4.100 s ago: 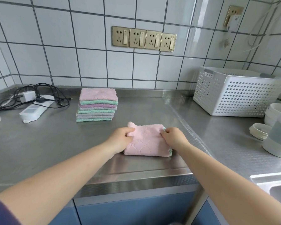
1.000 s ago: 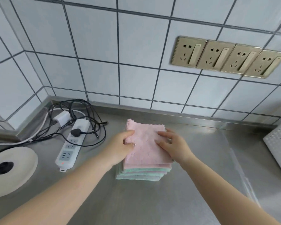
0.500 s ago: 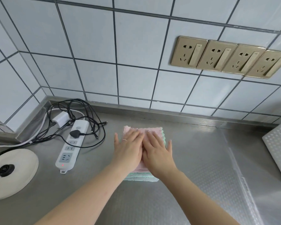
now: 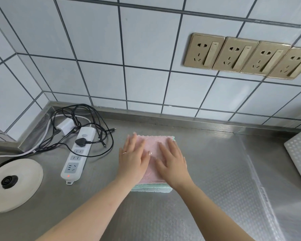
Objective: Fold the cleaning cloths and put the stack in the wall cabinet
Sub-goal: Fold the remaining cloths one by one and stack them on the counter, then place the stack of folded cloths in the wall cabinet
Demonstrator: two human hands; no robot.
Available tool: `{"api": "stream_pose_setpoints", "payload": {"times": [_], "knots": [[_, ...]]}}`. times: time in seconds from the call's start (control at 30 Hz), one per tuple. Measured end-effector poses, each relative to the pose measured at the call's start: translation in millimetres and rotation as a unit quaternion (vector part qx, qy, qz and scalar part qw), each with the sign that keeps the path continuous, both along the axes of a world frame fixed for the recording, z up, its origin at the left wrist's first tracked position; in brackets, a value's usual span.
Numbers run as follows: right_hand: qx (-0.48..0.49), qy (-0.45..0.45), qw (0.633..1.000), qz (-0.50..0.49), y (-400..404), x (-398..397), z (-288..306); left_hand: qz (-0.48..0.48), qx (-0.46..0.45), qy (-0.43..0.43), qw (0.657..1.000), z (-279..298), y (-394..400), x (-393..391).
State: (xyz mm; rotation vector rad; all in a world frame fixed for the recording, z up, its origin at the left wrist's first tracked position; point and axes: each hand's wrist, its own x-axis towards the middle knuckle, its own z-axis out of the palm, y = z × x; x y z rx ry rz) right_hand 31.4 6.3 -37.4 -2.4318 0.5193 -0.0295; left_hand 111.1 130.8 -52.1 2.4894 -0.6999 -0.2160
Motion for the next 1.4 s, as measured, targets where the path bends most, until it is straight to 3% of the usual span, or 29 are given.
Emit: {"api": "stream_pose_setpoints", "payload": {"times": [0.07, 0.17, 0.27, 0.37, 0.47, 0.6, 0.87, 1.07, 1.23, 1.4], "knots": [[0.142, -0.035, 0.988, -0.053, -10.6, 4.1, 1.2, 0.088, -0.095, 0.077, 0.988, -6.9, 0.8, 3.2], [0.319, -0.019, 0.942, -0.107, -26.0, 4.4, -10.7, 0.19, -0.185, 0.268, 0.926, -21.2, 4.6, 8.4], [0.483, 0.037, 0.866, -0.129, -31.3, -1.8, -20.6, 0.222, -0.207, 0.417, 0.857, -25.9, 10.2, 12.1], [0.539, 0.08, 0.831, -0.109, -36.1, -5.0, -28.6, 0.212, -0.229, 0.473, 0.824, -34.7, 16.6, 21.3], [0.577, 0.109, 0.802, -0.11, -40.0, -4.1, -30.5, 0.188, -0.257, 0.527, 0.788, -38.0, 22.9, 31.2], [0.616, 0.118, 0.769, -0.125, -42.6, -2.2, -31.7, 0.179, -0.291, 0.539, 0.77, -34.5, 27.4, 38.6], [0.643, 0.055, 0.75, -0.146, -23.5, -23.9, -19.6, 0.108, -0.31, 0.537, 0.777, -20.4, 37.4, 27.9], [0.672, 0.019, 0.721, -0.167, 26.1, -80.8, 12.0, 0.022, -0.253, 0.573, 0.779, -9.2, 57.7, 12.7], [0.67, -0.063, 0.691, -0.264, 105.8, -157.1, 30.9, -0.07, -0.164, 0.599, 0.781, 3.0, 87.7, -30.5], [0.652, -0.137, 0.658, -0.35, 165.1, -225.0, 42.1, -0.168, -0.09, 0.655, 0.731, 16.4, 99.4, -76.1]]}}
